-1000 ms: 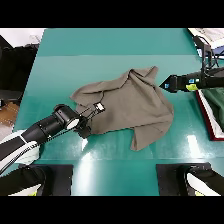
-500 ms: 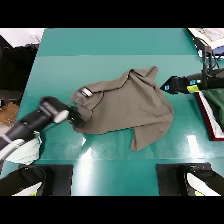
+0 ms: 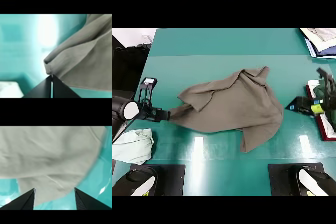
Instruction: Fold the shirts.
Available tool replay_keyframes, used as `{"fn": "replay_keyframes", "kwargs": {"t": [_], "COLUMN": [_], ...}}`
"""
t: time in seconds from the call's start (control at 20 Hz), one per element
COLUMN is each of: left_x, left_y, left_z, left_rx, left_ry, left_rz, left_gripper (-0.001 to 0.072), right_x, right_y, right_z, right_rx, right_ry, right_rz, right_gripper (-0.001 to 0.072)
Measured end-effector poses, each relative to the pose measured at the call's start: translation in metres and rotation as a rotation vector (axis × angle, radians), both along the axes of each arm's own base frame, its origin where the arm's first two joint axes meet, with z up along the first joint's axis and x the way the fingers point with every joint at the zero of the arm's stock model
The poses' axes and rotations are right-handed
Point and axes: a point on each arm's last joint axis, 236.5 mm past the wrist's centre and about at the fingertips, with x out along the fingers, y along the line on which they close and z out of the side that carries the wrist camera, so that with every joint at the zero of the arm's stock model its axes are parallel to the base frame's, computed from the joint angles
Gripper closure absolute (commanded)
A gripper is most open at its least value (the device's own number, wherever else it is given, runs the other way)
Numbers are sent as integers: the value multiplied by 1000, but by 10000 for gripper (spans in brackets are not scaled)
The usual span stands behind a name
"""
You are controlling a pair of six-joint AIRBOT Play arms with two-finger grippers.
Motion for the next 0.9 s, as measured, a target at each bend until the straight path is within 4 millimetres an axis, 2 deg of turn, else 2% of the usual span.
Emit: {"fn": "replay_keyframes", "kwargs": {"t": [0.15,0.35,0.5,0.65,0.75,0.9], "left_x": [-14,-14,-13,-13,-13,-13], "left_y": [-11,-30,-33,-34,-34,-34], "left_z": [-24,-33,-34,-35,-35,-35], "left_rx": [-89,-194,-214,-217,-220,-220], "left_ry": [44,36,30,28,28,27], "left_rz": [42,77,85,84,84,84], "left_gripper": [683,684,683,683,683,683], "right_x": [-24,-47,-58,-59,-61,-63], "right_y": [-10,-13,-1,11,18,36], "right_z": [-29,-69,-93,-109,-117,-123], "right_rx": [22,61,136,201,228,253], "right_ry": [69,156,214,245,266,290], "right_rz": [-65,-124,-127,-146,-146,-102], "right_gripper": [156,156,158,165,248,279]}}
